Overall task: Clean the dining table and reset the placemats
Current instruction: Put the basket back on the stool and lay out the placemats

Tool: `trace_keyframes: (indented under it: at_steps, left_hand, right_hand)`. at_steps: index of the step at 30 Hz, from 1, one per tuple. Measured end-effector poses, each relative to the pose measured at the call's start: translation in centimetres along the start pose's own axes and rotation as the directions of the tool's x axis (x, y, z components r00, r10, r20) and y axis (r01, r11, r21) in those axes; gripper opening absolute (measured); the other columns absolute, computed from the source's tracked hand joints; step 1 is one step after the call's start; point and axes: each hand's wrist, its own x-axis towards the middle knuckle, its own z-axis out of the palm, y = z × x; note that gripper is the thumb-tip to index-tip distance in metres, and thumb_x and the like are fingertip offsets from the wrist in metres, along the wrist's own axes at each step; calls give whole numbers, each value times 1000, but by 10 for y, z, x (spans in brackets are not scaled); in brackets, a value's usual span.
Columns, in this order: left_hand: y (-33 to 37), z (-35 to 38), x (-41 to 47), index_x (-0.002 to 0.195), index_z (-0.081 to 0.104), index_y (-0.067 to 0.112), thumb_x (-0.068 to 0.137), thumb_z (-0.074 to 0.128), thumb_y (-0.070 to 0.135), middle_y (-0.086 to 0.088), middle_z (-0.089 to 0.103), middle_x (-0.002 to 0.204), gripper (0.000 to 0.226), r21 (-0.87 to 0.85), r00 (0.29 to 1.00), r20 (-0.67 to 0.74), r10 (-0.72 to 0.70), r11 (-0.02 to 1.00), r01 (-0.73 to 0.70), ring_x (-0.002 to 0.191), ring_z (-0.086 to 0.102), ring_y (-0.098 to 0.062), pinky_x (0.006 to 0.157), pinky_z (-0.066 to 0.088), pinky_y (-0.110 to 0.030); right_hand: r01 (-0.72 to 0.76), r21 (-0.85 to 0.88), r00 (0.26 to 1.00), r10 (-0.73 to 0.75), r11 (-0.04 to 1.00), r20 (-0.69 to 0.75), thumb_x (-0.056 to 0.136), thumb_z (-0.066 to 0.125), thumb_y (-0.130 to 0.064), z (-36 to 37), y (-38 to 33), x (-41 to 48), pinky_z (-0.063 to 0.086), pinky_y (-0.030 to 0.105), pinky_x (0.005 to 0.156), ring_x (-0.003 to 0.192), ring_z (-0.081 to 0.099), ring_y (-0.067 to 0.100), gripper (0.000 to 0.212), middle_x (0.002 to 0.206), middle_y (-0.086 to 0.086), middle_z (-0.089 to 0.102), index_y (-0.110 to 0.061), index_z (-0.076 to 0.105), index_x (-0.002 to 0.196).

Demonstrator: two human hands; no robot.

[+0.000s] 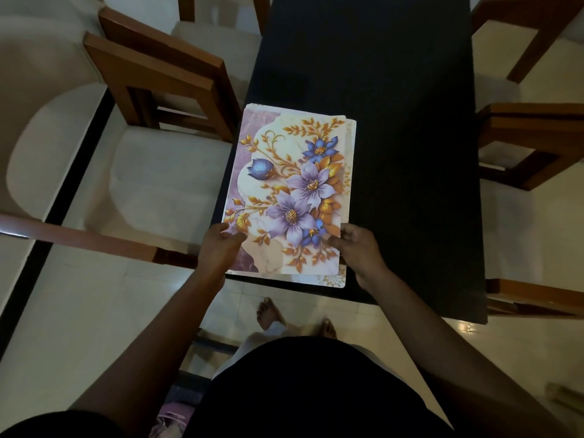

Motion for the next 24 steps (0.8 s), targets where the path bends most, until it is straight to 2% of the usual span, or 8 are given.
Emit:
trace_keyframes:
  at_steps: [4,6,9,12,16,21,24]
  left_hand:
    - [-6,-12,3,121,68,13,97,72,36,-6,76,111,33,78,993,-33,112,991,-109,103,76,-27,84,66,-46]
    - [-7,-19,3,109,72,10,92,73,36,-8,77,102,31,74,992,-6,128,989,-127,99,75,-25,85,64,-43]
    - [3,-28,6,113,79,10,90,77,20,-12,80,103,25,-10,991,49,128,992,-128,99,77,-33,89,64,-48]
    - [19,-27,3,109,80,4,96,70,0,-19,81,101,17,-106,975,149,163,983,-148,95,78,-40,83,66,-50]
    - [43,-20,12,104,81,1,96,70,-5,-20,81,98,16,-137,958,185,218,971,-194,95,78,-43,90,63,-53]
    - [88,-1,40,104,81,-1,92,73,-5,-21,81,96,15,-117,952,156,265,962,-248,95,78,-45,89,64,-53]
    - [122,13,61,103,82,0,92,73,-6,-18,82,93,15,-97,946,131,296,954,-284,92,79,-42,82,67,-46]
  right_hand:
    - [89,68,996,-90,994,2,98,67,-1,-8,-8,-12,65,41,82,98,77,33,21,106,13,80,-8,77,115]
    - [125,109,992,-127,986,3,97,65,1,-20,-11,-17,63,42,87,102,75,35,25,111,16,78,-4,76,119]
    - [157,180,987,-160,971,0,97,64,0,-39,-16,-21,57,48,98,108,72,38,27,118,20,76,-4,75,121]
    - [161,225,987,-161,961,-17,97,62,1,-54,-24,-20,57,49,99,109,71,39,29,120,22,75,-2,73,124]
    - [186,256,983,-182,949,-41,99,62,1,-62,-36,-5,61,43,91,104,74,34,26,119,22,75,-3,74,122]
    - [247,217,969,-239,944,-63,100,63,-3,-68,-62,36,58,54,98,110,73,39,26,119,18,76,-4,72,124]
    - [291,158,956,-280,944,-91,97,68,-9,-73,-89,66,57,56,100,111,73,34,26,117,11,78,-9,75,122]
